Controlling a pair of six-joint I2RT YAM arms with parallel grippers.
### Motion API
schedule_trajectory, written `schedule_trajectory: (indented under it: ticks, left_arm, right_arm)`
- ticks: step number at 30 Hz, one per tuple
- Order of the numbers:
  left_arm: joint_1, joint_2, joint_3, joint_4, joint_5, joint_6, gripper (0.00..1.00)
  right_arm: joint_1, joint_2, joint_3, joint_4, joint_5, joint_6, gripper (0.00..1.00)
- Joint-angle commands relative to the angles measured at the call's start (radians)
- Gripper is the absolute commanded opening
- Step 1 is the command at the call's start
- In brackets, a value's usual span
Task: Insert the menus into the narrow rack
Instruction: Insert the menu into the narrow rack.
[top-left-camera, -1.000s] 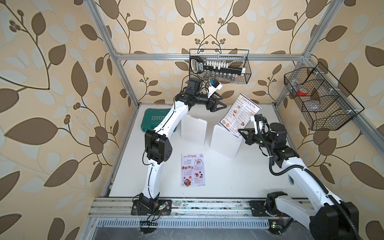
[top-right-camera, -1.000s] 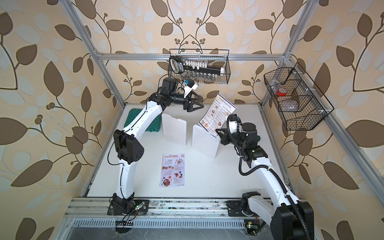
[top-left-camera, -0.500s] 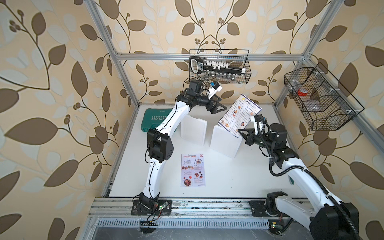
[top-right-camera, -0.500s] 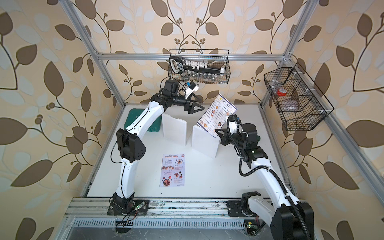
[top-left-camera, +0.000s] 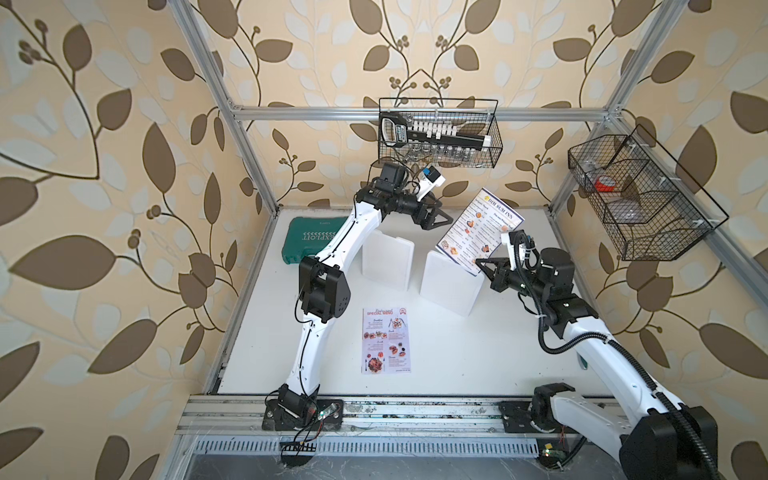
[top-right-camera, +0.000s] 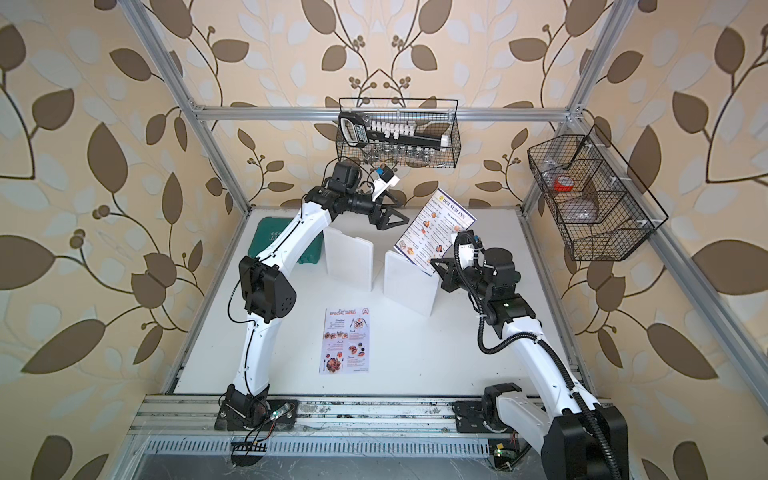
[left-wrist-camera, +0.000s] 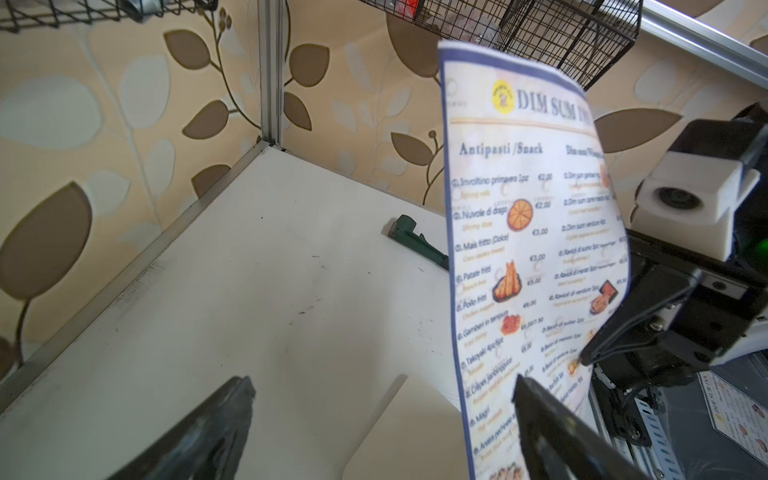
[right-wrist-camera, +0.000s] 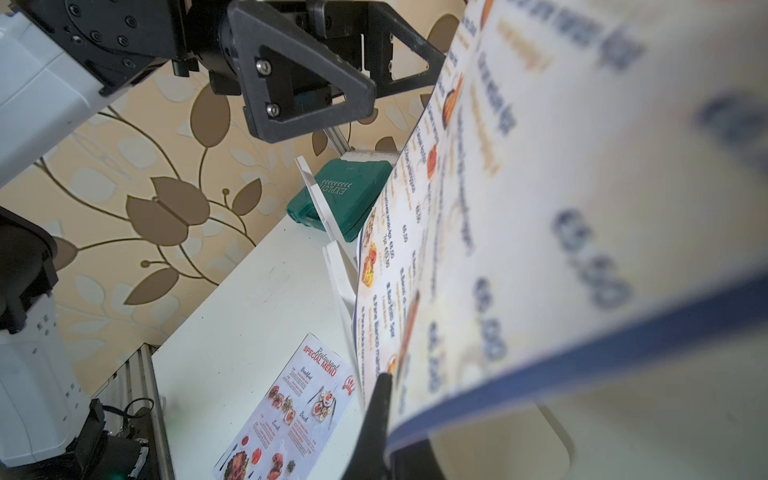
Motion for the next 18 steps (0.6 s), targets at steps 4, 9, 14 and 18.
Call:
schedule_trajectory:
  ticks: [4,9,14,18]
  left_arm:
    - [-0.001,-0.011,0.027,-0.06,0.037,0.038,0.96]
    - [-0.02,-0.054,-0.06,-0.015,0.021,0.051,0.93]
    - [-0.04,-0.096,-0.129,0.022,0.028,0.061,0.91]
    - [-0.041,-0.095,-0.127,0.021,0.046,0.058,0.89]
  right_arm:
    - [-0.003,-0.022,-0.022,0.027,-0.028,-0.014,0.0]
    - [-0.002,-0.019,-0.018,0.025,-0.027,-0.016,0.0]
    - [-0.003,-0.009,-0.014,0.027,-0.033,-0.018,0.0]
    - [-0.003,-0.008,-0.015,0.026,-0.034,-0.018,0.0]
